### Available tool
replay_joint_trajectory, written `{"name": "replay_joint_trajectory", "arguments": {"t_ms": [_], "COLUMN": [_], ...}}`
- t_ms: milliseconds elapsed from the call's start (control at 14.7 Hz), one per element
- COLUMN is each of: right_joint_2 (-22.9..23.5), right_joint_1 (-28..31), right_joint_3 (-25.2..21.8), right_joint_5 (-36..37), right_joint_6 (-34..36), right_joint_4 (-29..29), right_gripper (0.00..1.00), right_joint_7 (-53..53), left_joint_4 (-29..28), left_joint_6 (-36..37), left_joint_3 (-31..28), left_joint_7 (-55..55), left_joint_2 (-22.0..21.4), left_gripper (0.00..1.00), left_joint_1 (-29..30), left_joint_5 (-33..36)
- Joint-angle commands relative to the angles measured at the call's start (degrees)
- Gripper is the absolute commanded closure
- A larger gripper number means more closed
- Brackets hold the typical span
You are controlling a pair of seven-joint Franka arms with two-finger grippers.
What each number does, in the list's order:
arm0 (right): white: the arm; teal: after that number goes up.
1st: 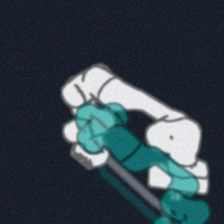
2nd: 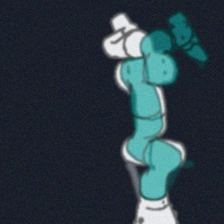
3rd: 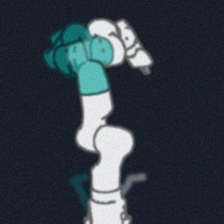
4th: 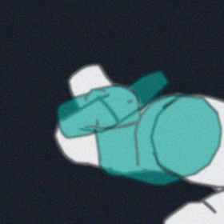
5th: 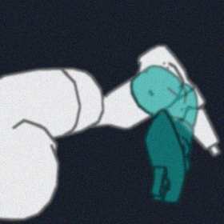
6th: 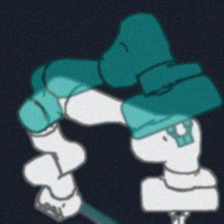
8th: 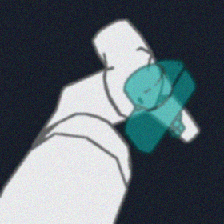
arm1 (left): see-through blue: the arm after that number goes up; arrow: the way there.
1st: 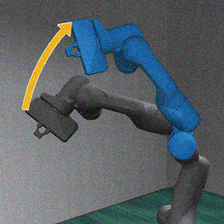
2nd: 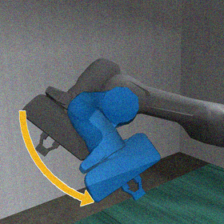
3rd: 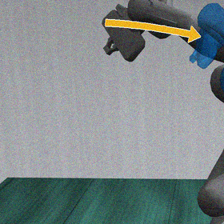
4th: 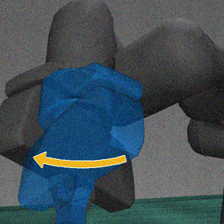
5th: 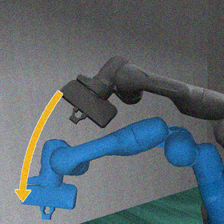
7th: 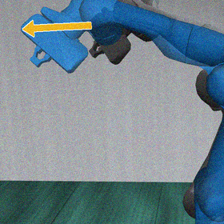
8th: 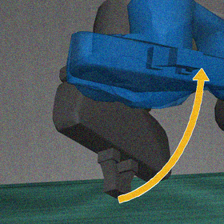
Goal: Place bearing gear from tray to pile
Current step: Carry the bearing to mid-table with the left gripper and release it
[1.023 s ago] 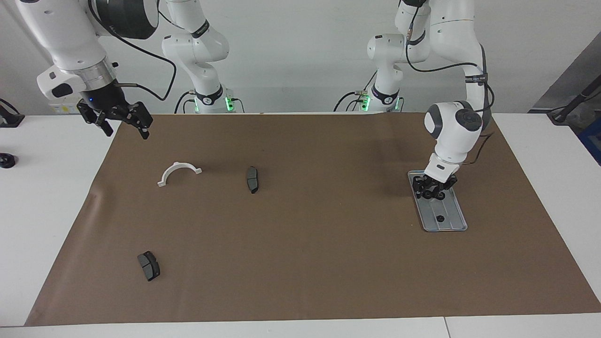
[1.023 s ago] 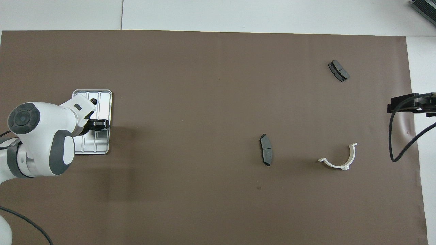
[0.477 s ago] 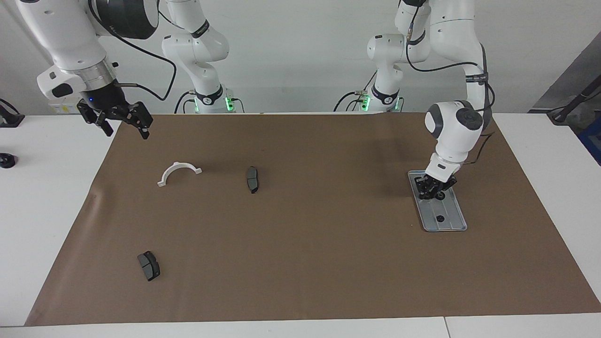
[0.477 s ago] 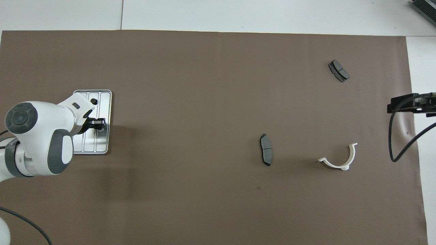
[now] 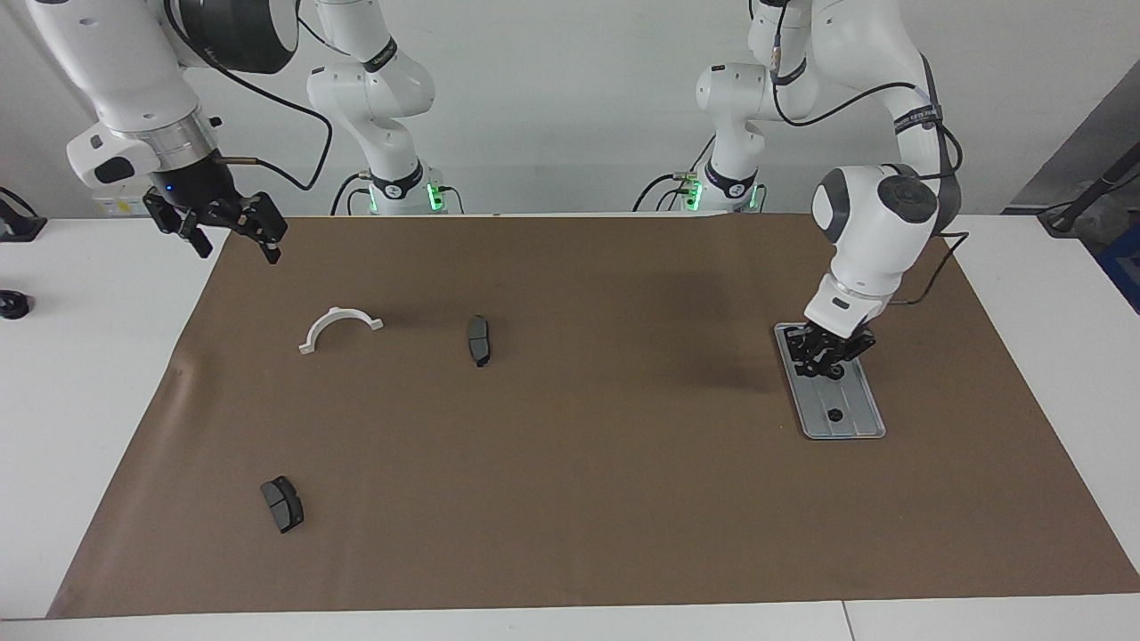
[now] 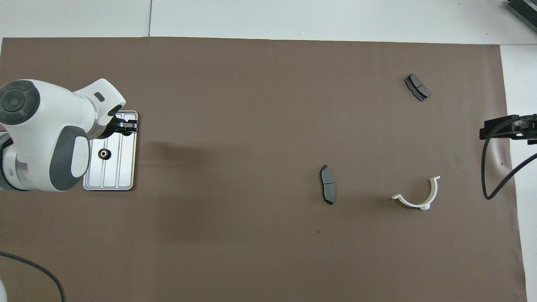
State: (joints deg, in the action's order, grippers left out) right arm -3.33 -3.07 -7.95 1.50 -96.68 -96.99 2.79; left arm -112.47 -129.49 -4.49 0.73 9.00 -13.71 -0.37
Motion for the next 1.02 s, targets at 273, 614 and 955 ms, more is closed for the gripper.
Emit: {"name": "replay_joint_trajectory", "arguments": {"t_ms": [273, 614, 955], "right_joint_2": [-1.59, -1.94, -2.03], "right_joint_1": [0.08, 0.52, 0.61], "right_joint_3": [0.48, 0.48, 0.39], "right_joint_5": [0.87, -0.01, -0.1], "right_joint_6": [1.85, 1.94, 1.94], "right_joint_4": [-1.01, -1.36, -1.88], "right_gripper": [0.0, 0.0, 0.0], "right_joint_7": [0.73, 0.46, 0.46], "left_joint_4": [3.22, 10.75, 11.31], "left_joint_6": [-5.85, -10.25, -17.99], "left_joint_3": [1.77, 1.86, 1.86], "left_joint_7": [2.69, 8.5, 8.5], "left_joint_2": [2.86, 13.73, 19.21], "left_gripper": [1.0, 1.0, 1.0], "left_joint_1": [-13.17, -21.16, -23.64], "left_joint_5": [-2.61, -3.76, -3.76]}}
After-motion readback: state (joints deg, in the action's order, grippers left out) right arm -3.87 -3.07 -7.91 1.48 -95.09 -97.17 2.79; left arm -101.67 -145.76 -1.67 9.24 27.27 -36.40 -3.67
